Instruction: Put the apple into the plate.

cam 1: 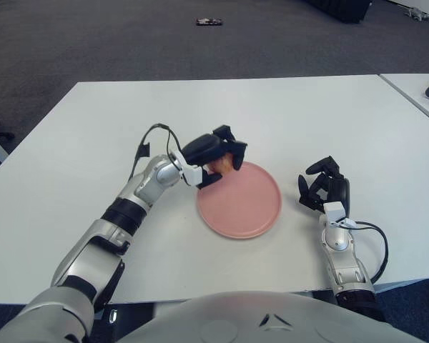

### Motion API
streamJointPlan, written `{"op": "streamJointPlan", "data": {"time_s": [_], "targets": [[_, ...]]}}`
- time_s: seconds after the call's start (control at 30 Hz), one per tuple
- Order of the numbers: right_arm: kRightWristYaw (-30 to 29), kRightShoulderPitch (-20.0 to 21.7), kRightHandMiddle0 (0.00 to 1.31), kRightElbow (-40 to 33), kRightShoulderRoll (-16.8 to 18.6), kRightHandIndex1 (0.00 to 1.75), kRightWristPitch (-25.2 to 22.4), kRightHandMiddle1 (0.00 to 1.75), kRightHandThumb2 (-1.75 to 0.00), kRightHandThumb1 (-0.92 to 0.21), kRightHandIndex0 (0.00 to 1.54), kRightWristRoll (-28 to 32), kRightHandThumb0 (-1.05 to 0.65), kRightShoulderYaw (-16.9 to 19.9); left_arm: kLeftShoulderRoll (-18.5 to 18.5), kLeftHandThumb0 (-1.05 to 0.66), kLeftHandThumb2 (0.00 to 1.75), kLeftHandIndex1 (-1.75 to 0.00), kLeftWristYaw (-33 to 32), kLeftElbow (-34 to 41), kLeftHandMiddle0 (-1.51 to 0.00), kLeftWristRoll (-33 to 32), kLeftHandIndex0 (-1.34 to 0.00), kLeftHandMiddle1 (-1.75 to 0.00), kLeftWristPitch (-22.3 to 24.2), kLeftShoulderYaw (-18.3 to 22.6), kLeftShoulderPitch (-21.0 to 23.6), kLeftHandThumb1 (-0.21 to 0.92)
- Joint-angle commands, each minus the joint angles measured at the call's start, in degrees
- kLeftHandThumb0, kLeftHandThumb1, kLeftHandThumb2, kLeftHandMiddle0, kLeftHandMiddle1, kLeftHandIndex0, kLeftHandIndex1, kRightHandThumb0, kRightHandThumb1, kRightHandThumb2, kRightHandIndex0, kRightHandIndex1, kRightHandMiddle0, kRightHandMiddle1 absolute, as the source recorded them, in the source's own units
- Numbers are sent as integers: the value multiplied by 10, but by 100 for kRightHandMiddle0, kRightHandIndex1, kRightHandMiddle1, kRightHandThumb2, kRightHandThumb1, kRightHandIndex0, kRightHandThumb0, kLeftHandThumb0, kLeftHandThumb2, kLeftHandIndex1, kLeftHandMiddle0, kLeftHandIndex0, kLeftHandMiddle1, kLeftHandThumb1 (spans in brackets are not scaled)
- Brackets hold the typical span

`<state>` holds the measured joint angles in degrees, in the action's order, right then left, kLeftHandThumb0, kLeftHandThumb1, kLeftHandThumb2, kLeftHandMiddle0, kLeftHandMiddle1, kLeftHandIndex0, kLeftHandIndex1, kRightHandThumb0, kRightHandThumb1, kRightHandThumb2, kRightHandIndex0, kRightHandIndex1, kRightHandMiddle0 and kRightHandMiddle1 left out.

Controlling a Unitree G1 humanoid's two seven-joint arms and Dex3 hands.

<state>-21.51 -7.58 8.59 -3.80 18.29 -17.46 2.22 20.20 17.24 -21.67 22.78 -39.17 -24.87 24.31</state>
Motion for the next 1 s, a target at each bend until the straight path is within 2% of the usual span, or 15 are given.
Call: {"op": "streamJointPlan", "data": {"time_s": [0.0, 0.3, 0.5, 0.63, 0.77, 0.97], "targets": [[0, 1, 46, -8, -1, 175, 3, 175, -108, -51, 91, -4, -42, -1, 10, 0, 169, -175, 21, 18, -96, -16, -67, -157, -11, 1, -5, -6], [1, 5, 47, 0, -2, 175, 11, 175, -109, -50, 89, 0, -42, 0, 16, 0, 166, -175, 61, 26, -94, 24, -65, -157, -27, -25, -3, -3], [-1, 6, 47, 8, -4, 175, 23, 175, -109, -50, 91, -1, -42, 0, 15, 0, 166, -175, 42, -20, -92, 73, -65, -159, -113, -59, 18, -3], [0, 6, 46, 7, -3, 175, 21, 175, -109, -51, 91, -1, -42, 0, 13, 0, 171, -175, 17, -52, -90, 100, -66, -169, -163, -69, 22, -5], [-3, 6, 46, 8, -2, 175, 24, 175, -109, -51, 91, -2, -42, 1, 10, 0, 174, -168, -3, -72, -91, 119, -71, -173, -188, -73, 27, -8], [0, 7, 46, 10, -2, 175, 29, 175, -109, -51, 91, 3, -42, 2, 7, 0, 175, -166, -13, -83, -92, 137, -72, -174, -197, -83, 30, -9]]}}
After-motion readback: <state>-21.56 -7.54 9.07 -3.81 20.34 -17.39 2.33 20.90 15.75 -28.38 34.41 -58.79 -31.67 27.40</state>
